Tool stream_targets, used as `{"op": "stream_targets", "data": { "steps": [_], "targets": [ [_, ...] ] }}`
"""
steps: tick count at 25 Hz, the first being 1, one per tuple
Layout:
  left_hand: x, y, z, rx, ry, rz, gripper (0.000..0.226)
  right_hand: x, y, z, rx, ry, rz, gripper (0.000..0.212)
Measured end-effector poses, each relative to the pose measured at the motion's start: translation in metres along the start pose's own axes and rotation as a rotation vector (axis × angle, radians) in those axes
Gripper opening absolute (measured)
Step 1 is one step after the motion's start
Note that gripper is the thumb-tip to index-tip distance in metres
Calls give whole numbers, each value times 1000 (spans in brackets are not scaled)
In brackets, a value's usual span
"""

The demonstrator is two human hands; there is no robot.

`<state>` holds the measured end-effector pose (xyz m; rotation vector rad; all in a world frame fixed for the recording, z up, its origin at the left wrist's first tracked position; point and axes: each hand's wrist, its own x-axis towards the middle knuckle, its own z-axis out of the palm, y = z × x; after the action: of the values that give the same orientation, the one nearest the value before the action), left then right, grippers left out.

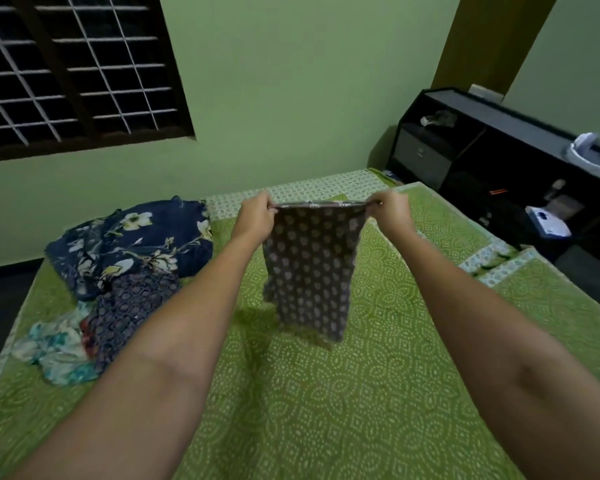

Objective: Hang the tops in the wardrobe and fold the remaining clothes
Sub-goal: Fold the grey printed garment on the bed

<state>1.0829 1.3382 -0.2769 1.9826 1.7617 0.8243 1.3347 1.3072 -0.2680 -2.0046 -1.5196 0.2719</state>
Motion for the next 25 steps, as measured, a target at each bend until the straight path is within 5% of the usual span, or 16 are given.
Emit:
{"op": "stream_targets", "data": {
  "steps": [6,12,17,21,25],
  "targets": [
    [-37,-45,47,-19,-63,87,11,-32,47,43,-1,77,-108,15],
    [-150,-175,200,174,-443,65,17,-139,195,197,-56,-206,-20,11],
    [-233,-266,316,480,-657,338,36,-229,309,315,-378,-704,-96,16],
    [-268,-279,344,566,-739,547,9,-281,341,336,-392,-599,-345,14],
    [-331,-279,340,489,-860,611,29,-359,357,320,-375,-753,-400,10]
  ]
}}
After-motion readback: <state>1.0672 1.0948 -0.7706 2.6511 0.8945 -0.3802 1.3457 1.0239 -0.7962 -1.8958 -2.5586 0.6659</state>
